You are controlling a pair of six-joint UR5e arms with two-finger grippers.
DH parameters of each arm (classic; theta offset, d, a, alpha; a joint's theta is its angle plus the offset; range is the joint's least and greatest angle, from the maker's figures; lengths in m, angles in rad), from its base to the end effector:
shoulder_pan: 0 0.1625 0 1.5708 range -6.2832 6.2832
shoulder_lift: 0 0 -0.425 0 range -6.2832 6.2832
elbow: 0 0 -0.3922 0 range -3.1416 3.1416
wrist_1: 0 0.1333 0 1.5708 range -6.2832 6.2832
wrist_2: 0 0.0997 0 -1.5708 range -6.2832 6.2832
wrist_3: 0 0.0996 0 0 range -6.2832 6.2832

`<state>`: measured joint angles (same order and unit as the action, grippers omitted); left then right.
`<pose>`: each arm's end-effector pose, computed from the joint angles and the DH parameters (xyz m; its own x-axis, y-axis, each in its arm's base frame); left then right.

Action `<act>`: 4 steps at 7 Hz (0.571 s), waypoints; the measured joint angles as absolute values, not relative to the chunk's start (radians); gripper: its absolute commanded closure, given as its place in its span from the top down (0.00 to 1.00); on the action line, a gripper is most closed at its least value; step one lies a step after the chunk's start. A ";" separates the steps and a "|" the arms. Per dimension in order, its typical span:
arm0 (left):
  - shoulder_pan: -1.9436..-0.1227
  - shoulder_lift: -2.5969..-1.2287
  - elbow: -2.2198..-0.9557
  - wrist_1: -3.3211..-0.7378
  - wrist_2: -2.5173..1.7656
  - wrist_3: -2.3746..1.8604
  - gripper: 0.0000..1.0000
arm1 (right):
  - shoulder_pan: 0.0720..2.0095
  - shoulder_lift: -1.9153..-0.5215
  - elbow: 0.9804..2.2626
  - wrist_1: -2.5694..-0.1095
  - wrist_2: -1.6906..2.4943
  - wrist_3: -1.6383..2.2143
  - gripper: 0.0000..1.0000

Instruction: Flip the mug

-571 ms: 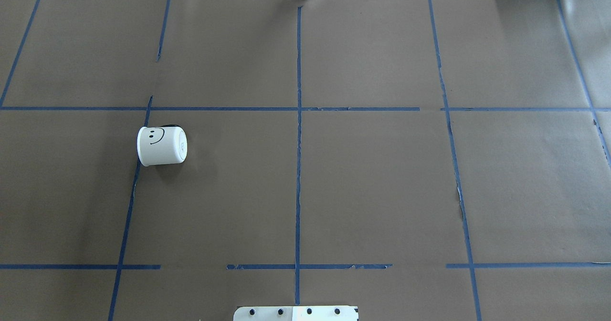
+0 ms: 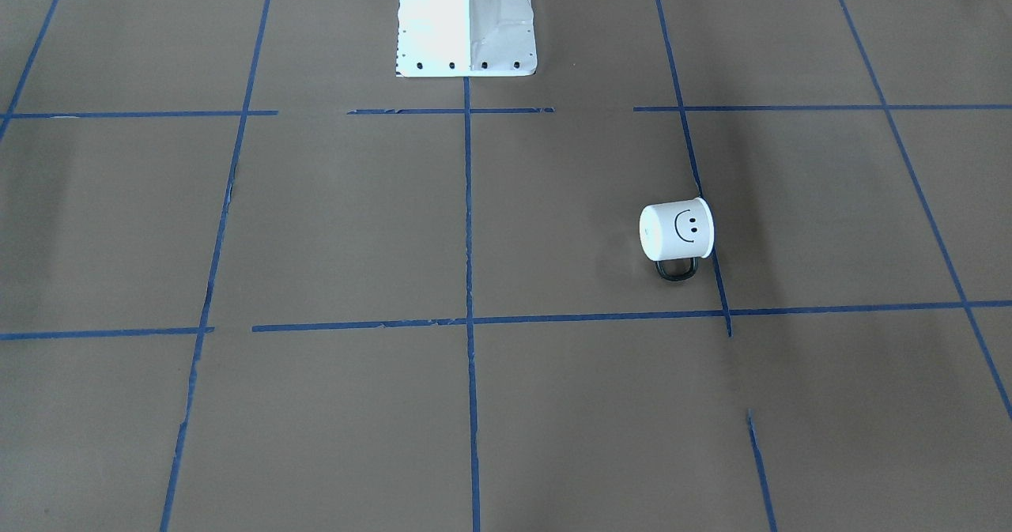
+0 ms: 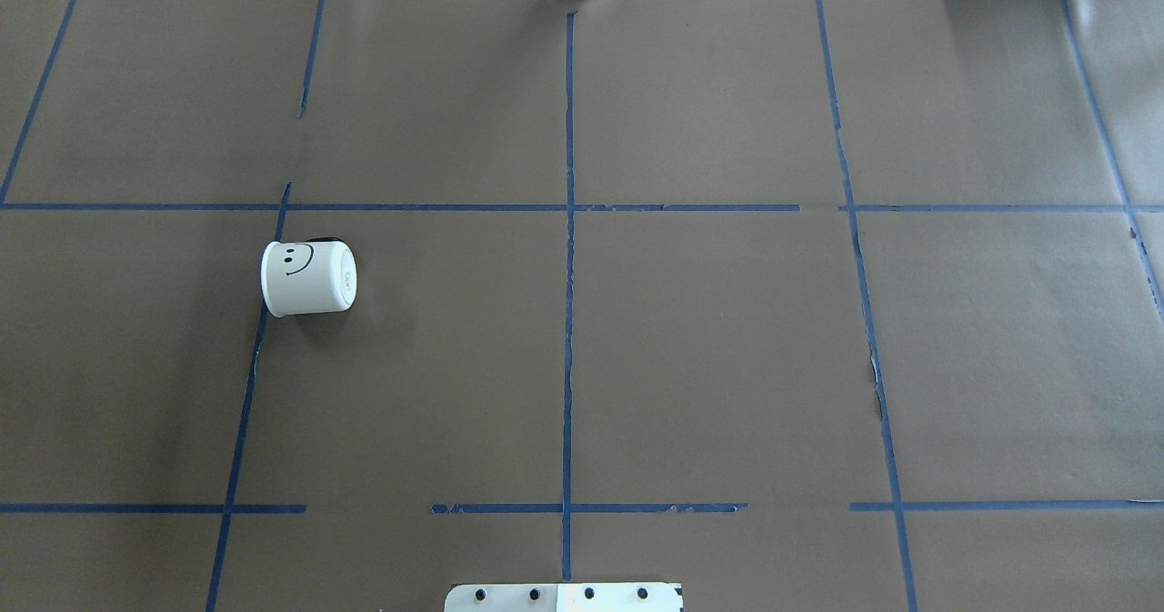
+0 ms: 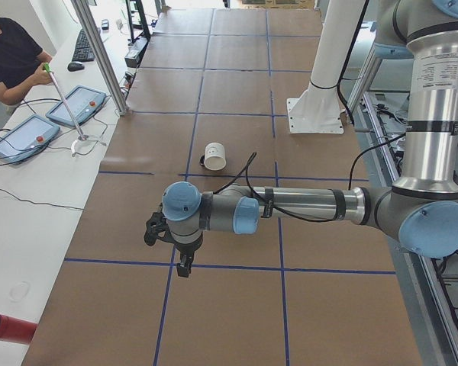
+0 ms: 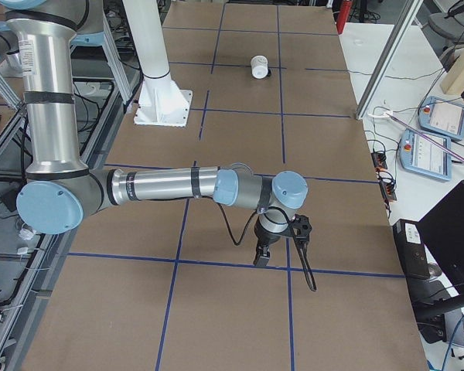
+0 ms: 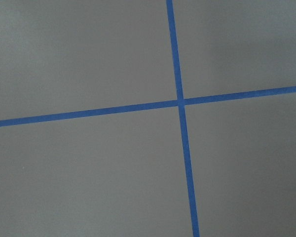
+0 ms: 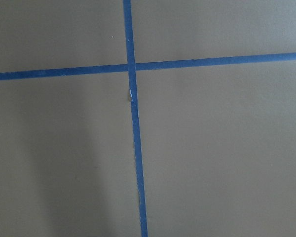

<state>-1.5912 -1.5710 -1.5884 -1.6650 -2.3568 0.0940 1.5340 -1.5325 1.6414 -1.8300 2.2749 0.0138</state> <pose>-0.0730 -0.4978 0.6393 0.7069 0.1576 -0.6895 -0.0463 0.9831 0.1773 0.0506 -0.4956 0.6345 0.7657 0.0825 0.6379 0.0258 0.9870 -0.1586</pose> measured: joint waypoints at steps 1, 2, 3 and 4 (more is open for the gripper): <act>-1.586 -1.576 -1.582 -1.744 -2.359 0.079 1.00 | 1.534 -1.532 1.641 -1.830 2.275 0.014 1.00; -1.568 -1.578 -1.577 -1.813 -2.365 0.036 1.00 | 1.534 -1.532 1.641 -1.830 2.275 0.014 1.00; -1.525 -1.579 -1.575 -1.898 -2.381 -0.054 1.00 | 1.534 -1.532 1.641 -1.830 2.275 0.014 1.00; -1.468 -1.580 -1.574 -2.006 -2.403 -0.183 1.00 | 1.534 -1.532 1.641 -1.830 2.275 0.014 1.00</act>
